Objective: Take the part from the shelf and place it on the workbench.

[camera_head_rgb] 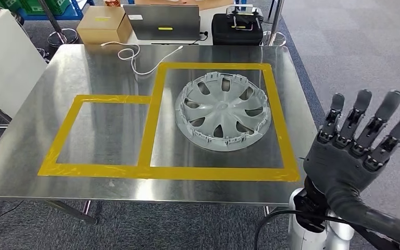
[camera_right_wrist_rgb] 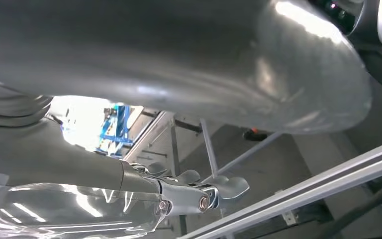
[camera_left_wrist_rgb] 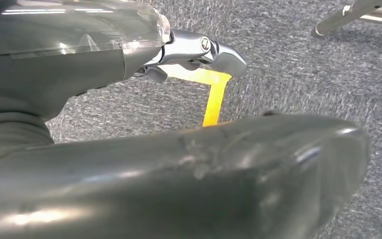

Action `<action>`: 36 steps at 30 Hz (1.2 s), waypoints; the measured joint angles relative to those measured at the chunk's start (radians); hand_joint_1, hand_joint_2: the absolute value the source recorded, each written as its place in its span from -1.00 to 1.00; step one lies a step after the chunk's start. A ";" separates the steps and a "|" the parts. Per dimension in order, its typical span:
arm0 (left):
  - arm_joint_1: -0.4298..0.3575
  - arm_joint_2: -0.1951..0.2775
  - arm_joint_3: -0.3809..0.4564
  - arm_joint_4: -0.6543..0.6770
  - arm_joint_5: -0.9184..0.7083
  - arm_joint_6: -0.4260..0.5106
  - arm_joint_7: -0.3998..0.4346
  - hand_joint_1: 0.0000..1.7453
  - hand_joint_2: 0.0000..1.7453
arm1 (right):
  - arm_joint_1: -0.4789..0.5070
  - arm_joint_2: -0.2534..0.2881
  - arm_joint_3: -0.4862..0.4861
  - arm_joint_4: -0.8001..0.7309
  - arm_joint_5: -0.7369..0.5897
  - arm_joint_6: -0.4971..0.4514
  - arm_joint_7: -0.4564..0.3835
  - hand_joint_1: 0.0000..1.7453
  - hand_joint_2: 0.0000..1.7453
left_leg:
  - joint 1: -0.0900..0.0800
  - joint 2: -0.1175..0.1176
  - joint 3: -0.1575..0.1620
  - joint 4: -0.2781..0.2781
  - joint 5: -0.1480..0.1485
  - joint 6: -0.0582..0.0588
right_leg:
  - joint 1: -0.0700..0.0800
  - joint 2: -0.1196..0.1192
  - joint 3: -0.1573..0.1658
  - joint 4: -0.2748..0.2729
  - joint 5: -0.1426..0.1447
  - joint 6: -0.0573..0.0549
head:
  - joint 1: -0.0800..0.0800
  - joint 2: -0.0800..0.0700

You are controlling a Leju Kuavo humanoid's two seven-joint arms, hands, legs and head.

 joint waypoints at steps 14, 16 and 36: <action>-0.002 -0.011 0.019 -0.015 -0.002 0.009 -0.007 -1.00 -1.00 | 0.041 0.005 -0.035 -0.087 0.080 -0.042 0.003 -1.00 -1.00 | 0.005 -0.003 -0.101 0.213 -0.138 -0.062 | -0.004 0.000 0.097 -0.258 0.156 -0.051 | -0.005 0.000; -0.003 -0.012 0.019 -0.016 -0.004 0.009 -0.007 -1.00 -1.00 | 0.044 0.003 -0.035 -0.088 0.099 -0.078 0.004 -1.00 -1.00 | 0.006 -0.003 -0.102 0.291 -0.188 -0.065 | -0.002 -0.001 0.070 -0.254 0.174 -0.050 | -0.005 0.000; -0.012 -0.025 0.054 -0.031 -0.018 -0.008 -0.023 -1.00 -1.00 | 0.191 -0.293 0.202 -0.016 0.369 -0.802 0.007 -1.00 -1.00 | -0.007 0.003 -0.053 0.010 0.038 -0.006 | -0.009 0.000 0.169 -0.208 0.095 0.009 | 0.000 0.000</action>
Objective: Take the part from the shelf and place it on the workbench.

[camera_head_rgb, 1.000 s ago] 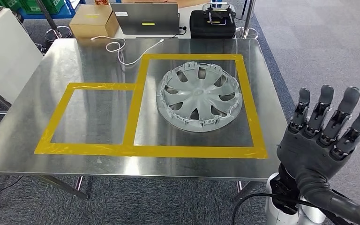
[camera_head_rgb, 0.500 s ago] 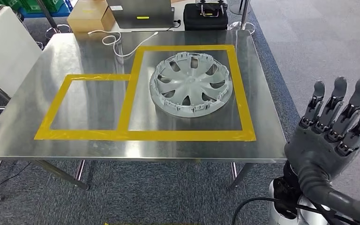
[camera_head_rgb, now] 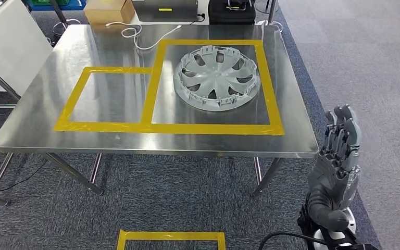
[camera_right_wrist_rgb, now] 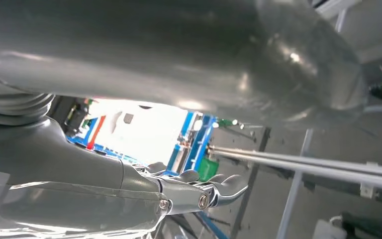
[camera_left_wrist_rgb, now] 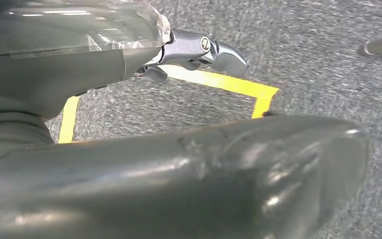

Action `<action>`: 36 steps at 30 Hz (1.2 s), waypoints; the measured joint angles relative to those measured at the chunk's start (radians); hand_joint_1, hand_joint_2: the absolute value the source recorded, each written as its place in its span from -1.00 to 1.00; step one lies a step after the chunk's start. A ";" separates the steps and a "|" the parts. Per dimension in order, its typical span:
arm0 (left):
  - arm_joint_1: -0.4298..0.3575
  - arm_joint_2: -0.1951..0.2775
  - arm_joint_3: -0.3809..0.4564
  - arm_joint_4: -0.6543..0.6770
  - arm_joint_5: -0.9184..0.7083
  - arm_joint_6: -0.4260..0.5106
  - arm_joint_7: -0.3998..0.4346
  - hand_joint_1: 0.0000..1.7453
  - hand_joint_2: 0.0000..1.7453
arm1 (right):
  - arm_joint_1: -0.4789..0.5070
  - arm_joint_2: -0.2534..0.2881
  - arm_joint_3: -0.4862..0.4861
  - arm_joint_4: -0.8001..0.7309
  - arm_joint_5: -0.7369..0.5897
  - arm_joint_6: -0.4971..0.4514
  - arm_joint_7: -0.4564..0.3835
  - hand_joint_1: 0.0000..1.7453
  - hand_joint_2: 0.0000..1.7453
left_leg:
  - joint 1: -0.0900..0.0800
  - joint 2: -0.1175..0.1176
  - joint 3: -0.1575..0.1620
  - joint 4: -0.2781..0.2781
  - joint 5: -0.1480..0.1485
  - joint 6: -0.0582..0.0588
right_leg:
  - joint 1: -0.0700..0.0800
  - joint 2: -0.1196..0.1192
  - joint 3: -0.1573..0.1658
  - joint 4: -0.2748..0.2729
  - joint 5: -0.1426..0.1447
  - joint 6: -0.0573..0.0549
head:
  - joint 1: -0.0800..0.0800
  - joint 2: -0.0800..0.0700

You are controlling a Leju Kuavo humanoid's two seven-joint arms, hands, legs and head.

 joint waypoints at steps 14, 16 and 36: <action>0.013 -0.039 0.034 -0.021 0.003 -0.010 0.004 -1.00 -1.00 | 0.126 -0.029 -0.077 0.211 -0.075 0.051 0.000 -1.00 -1.00 | 0.002 -0.020 0.074 0.180 -0.137 -0.019 | 0.014 0.008 -0.121 -0.064 0.108 -0.051 | -0.001 0.000; 0.010 -0.038 0.034 -0.023 0.001 -0.009 0.002 -1.00 -1.00 | 0.129 -0.028 -0.096 0.224 -0.074 0.060 -0.001 -1.00 -1.00 | -0.008 -0.039 0.189 0.024 -0.154 0.006 | 0.014 0.017 -0.134 -0.068 0.132 -0.044 | 0.000 0.000; -0.018 -0.034 0.033 0.013 -0.025 0.001 0.017 -1.00 -1.00 | -0.032 -0.020 -0.691 1.503 0.592 0.013 0.107 -1.00 -1.00 | 0.000 0.011 -0.012 0.049 -0.038 -0.018 | -0.007 -0.010 0.025 -0.073 -0.010 -0.025 | 0.004 0.000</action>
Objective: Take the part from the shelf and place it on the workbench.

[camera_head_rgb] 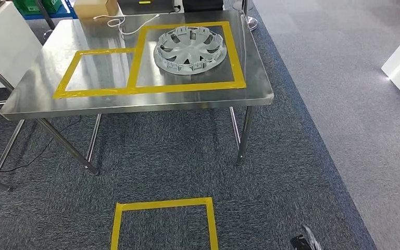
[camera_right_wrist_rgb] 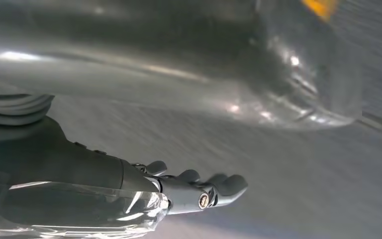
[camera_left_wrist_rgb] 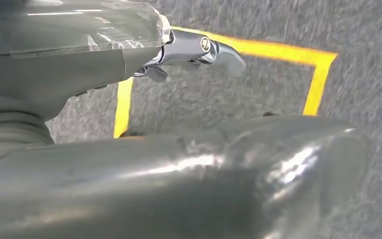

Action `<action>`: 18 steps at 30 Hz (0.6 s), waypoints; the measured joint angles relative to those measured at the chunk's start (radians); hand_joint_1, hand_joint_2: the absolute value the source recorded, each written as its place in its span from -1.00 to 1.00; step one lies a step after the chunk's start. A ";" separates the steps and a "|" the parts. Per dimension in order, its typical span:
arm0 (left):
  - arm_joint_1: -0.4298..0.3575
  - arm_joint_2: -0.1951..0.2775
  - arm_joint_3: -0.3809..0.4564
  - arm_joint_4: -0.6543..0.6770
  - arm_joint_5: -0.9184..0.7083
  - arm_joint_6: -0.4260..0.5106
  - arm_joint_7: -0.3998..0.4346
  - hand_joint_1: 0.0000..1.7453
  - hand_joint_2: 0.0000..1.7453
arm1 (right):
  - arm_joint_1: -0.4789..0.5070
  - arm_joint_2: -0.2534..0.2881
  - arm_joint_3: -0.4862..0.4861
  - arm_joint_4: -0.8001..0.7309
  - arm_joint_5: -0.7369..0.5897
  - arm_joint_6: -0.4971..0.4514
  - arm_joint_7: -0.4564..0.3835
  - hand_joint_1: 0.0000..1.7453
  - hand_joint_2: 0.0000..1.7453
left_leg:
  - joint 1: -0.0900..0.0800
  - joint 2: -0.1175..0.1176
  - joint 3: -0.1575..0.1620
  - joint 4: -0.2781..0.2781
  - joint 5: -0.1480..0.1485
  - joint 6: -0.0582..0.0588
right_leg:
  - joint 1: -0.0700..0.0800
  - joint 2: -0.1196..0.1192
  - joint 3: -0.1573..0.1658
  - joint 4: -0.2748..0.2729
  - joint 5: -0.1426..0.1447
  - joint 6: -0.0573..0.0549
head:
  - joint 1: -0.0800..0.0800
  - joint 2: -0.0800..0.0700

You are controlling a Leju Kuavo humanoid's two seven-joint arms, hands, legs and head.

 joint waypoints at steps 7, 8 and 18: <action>-0.001 0.000 0.000 0.007 -0.001 -0.001 0.004 -1.00 -1.00 | -0.004 -0.007 -0.064 0.217 0.022 0.001 0.030 -1.00 -1.00 | 0.005 -0.014 0.013 0.230 -0.153 -0.008 | 0.012 0.002 -0.114 0.009 0.084 -0.013 | -0.003 0.000; -0.001 0.001 -0.001 0.007 -0.001 -0.001 0.004 -1.00 -1.00 | -0.007 -0.008 -0.070 0.232 0.022 0.002 0.031 -1.00 -1.00 | 0.002 -0.016 0.068 0.170 -0.129 0.002 | 0.014 0.004 -0.126 0.010 0.095 -0.013 | -0.003 0.000; -0.010 0.009 -0.009 0.014 -0.013 0.009 0.037 -1.00 -1.00 | -0.020 -0.011 -0.110 0.321 0.069 0.045 0.206 -1.00 -1.00 | -0.013 -0.009 0.199 -0.135 -0.067 0.065 | 0.014 0.010 -0.182 0.117 0.003 0.025 | 0.000 0.000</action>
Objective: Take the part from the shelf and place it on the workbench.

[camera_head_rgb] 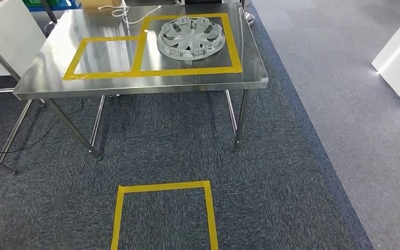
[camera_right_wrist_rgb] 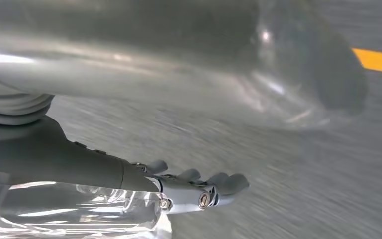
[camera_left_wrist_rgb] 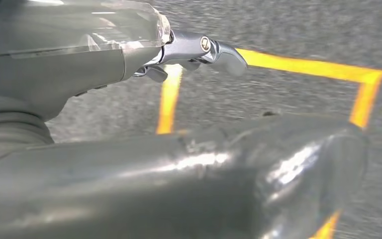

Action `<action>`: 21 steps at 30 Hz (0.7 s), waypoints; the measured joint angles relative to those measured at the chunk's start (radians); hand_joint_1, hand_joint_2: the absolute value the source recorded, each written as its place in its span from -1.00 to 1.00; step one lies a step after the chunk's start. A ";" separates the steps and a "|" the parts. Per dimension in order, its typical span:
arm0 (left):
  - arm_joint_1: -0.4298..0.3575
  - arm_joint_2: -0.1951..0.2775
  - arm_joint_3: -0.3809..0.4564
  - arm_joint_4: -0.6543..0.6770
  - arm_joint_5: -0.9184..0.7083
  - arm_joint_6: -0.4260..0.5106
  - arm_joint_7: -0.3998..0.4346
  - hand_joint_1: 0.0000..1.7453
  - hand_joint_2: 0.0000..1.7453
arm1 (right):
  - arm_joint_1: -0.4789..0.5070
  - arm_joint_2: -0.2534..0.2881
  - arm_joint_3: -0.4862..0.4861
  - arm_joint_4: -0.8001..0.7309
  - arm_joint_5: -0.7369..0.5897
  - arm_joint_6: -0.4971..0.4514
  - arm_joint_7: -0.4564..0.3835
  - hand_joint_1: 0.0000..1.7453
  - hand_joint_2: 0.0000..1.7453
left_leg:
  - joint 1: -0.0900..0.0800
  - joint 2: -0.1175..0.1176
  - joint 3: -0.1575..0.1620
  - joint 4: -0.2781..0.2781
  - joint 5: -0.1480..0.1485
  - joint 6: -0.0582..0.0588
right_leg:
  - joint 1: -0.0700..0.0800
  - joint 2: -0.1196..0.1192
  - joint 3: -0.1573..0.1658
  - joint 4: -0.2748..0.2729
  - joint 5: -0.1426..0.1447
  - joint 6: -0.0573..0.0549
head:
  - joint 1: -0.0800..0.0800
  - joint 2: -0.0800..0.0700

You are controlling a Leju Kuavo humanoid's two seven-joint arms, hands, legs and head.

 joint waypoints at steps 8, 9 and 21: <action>0.005 -0.005 -0.015 0.015 -0.014 0.013 0.057 -1.00 -1.00 | 0.003 0.006 -0.050 0.035 0.028 0.057 0.158 -1.00 -1.00 | 0.000 0.046 -0.120 0.081 0.039 -0.030 | -0.011 -0.041 0.172 -0.083 0.019 0.016 | 0.002 0.000; 0.004 -0.005 -0.015 0.016 -0.012 0.014 0.059 -1.00 -1.00 | 0.002 0.008 -0.053 0.037 0.031 0.060 0.162 -1.00 -1.00 | -0.002 0.052 -0.129 0.093 0.039 -0.036 | -0.009 -0.042 0.186 -0.114 0.002 0.009 | 0.002 0.000; 0.011 -0.006 -0.020 0.018 -0.007 0.001 0.039 -1.00 -1.00 | 0.005 0.036 -0.088 0.053 0.051 0.080 0.192 -1.00 -1.00 | 0.017 -0.024 -0.129 0.215 -0.033 -0.065 | -0.006 0.035 0.139 -0.118 0.034 -0.033 | -0.002 0.000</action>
